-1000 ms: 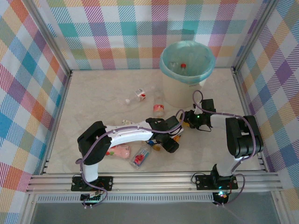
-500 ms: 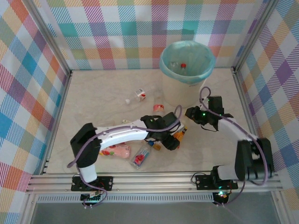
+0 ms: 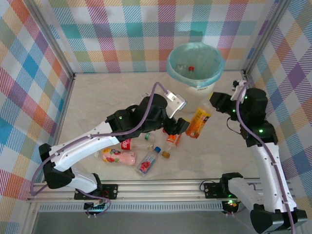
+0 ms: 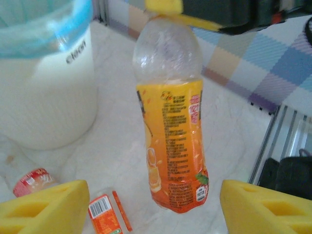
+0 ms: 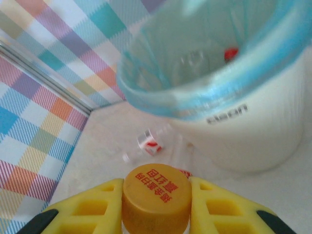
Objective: Put the plastic bottles in the bin
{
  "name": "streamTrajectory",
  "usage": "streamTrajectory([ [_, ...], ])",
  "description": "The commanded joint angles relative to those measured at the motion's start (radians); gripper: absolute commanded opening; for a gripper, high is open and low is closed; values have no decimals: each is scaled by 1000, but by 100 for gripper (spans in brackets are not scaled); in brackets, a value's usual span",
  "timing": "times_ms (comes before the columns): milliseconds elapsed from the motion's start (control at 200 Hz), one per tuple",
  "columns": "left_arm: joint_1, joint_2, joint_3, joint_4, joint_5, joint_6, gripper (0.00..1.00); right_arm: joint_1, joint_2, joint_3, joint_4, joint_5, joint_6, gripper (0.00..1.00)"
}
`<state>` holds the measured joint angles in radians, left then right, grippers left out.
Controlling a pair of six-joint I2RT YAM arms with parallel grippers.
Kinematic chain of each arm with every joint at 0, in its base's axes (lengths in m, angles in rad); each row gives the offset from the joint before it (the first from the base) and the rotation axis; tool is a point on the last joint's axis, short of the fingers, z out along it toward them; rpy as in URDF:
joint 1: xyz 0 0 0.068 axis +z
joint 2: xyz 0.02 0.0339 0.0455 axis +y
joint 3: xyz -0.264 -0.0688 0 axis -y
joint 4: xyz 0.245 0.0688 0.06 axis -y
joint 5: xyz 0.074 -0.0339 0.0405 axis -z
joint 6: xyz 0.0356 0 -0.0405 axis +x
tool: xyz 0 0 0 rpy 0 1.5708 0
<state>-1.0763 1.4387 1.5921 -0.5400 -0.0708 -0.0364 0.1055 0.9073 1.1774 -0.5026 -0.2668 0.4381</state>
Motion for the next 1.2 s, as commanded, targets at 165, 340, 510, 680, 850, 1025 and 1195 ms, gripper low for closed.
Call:
streamTrajectory([
  [165, 115, 96, 240, -47, 15, -84, 72, 27, 143, 352, -22, 66, -108, 12],
  [340, 201, 163, 366, -64, 86, -129, 72, 48, 303, 601, 16, 110, -167, 12],
  [510, 294, 269, 531, -94, 166, -167, 72, 73, 461, 786, 45, 169, -229, 13],
  [680, 373, 447, 787, -165, 254, -202, 72, 101, 619, 943, 45, 236, -309, 13],
  [850, 439, 610, 974, -207, 299, -246, 71, 165, 788, 1082, 15, 331, -432, 14],
  [1025, 501, 661, 983, -206, 291, -288, 70, 249, 954, 1205, -11, 451, -595, 14],
  [1195, 515, 676, 973, -241, 284, -266, 70, 261, 1073, 1276, -76, 488, -613, 14],
])
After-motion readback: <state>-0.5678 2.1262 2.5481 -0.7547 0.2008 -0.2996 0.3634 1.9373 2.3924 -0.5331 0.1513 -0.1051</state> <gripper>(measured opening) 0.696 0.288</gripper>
